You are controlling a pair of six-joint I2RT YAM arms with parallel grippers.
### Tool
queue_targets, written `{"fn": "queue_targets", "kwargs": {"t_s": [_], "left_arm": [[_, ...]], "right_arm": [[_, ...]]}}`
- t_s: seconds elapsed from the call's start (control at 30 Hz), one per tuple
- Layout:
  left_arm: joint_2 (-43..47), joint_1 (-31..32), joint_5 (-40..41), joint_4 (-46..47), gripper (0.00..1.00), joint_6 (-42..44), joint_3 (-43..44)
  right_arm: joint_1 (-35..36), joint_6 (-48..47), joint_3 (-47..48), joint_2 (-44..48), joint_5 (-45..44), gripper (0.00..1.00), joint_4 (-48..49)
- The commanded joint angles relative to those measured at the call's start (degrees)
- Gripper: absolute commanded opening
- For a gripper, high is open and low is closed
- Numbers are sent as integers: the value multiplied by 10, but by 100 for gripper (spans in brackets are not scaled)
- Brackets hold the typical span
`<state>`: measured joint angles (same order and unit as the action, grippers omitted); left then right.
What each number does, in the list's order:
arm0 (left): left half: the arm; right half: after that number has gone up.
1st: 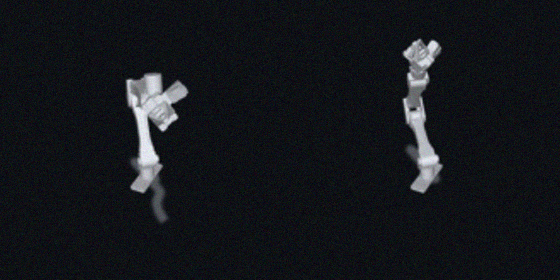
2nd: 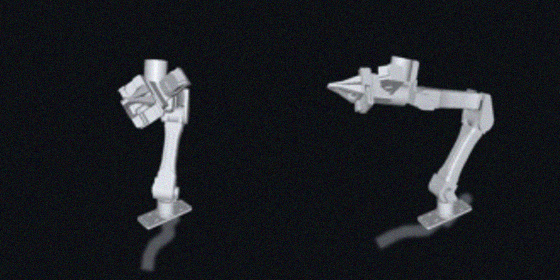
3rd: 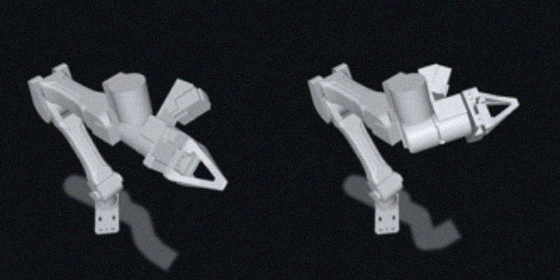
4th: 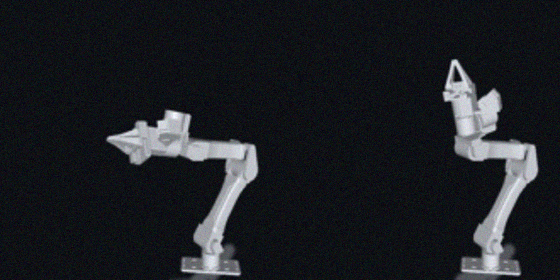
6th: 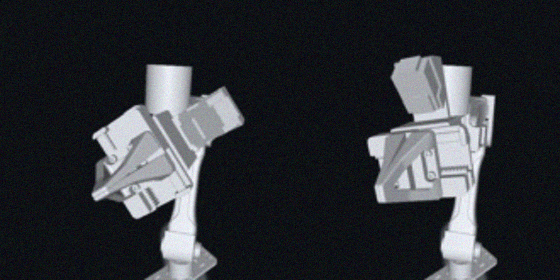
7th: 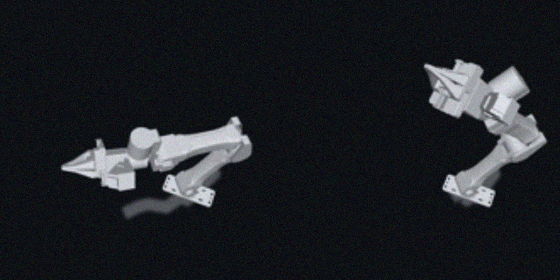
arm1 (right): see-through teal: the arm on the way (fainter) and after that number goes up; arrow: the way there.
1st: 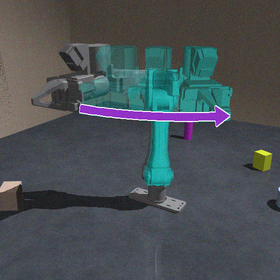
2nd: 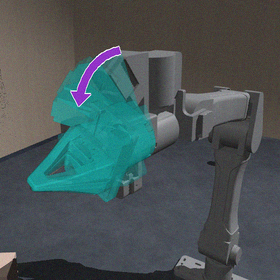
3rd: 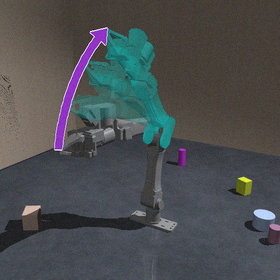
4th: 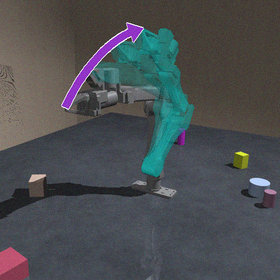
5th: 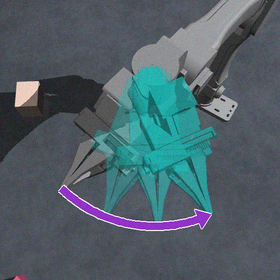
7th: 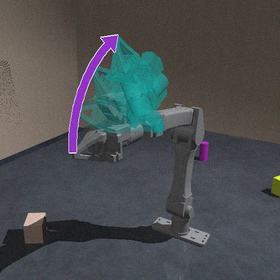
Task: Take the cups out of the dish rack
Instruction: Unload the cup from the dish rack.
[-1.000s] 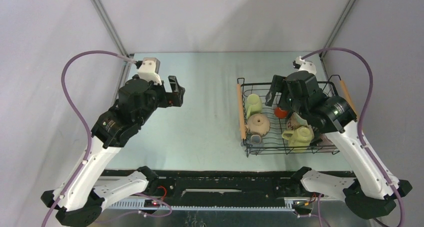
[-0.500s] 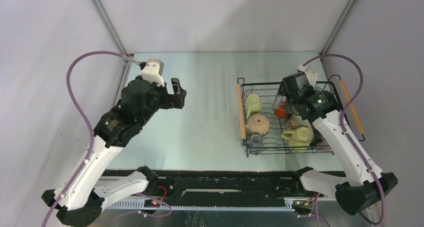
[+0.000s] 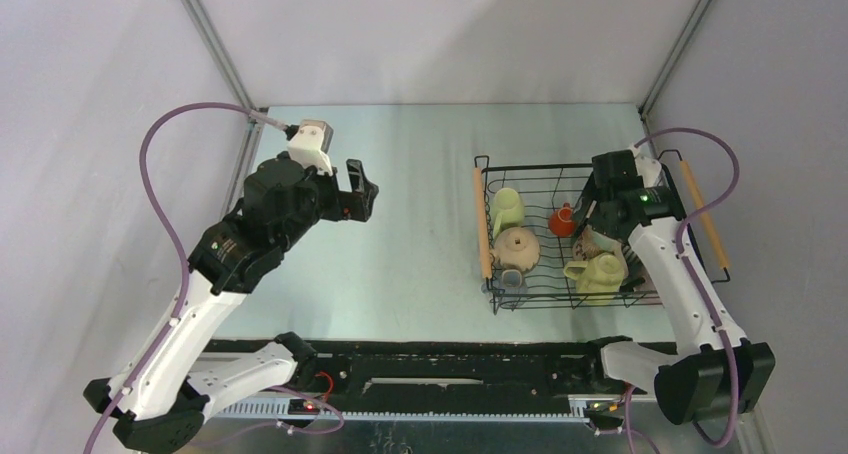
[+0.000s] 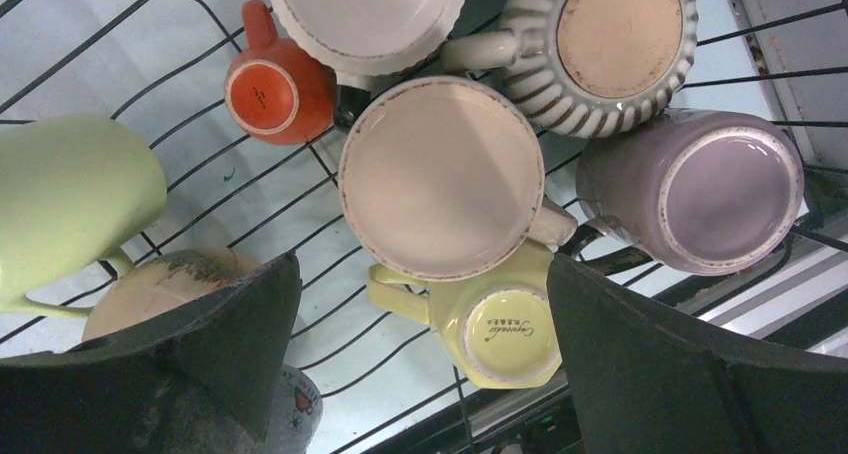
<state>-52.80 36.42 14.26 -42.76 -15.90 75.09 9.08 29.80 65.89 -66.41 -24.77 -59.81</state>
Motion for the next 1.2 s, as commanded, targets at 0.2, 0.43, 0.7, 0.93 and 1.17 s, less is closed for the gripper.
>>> {"fn": "queue_targets", "kwargs": {"t_s": [0.2, 0.43, 0.7, 0.93, 1.17], "left_arm": [[-18, -4, -31, 5, 100, 12, 12], [-22, -4, -36, 1, 100, 13, 10], [-33, -4, -55, -9, 100, 10, 11], [-43, -4, -68, -10, 100, 7, 10], [-49, -4, -77, -10, 100, 2, 5]], "right_arm": [[-73, -43, -32, 12, 67, 100, 72], [-103, -64, -37, -4, 84, 100, 91], [-106, -77, -42, -39, 85, 100, 100], [-109, -77, -52, -68, 96, 100, 114], [-109, -72, -53, -85, 94, 96, 116]]}}
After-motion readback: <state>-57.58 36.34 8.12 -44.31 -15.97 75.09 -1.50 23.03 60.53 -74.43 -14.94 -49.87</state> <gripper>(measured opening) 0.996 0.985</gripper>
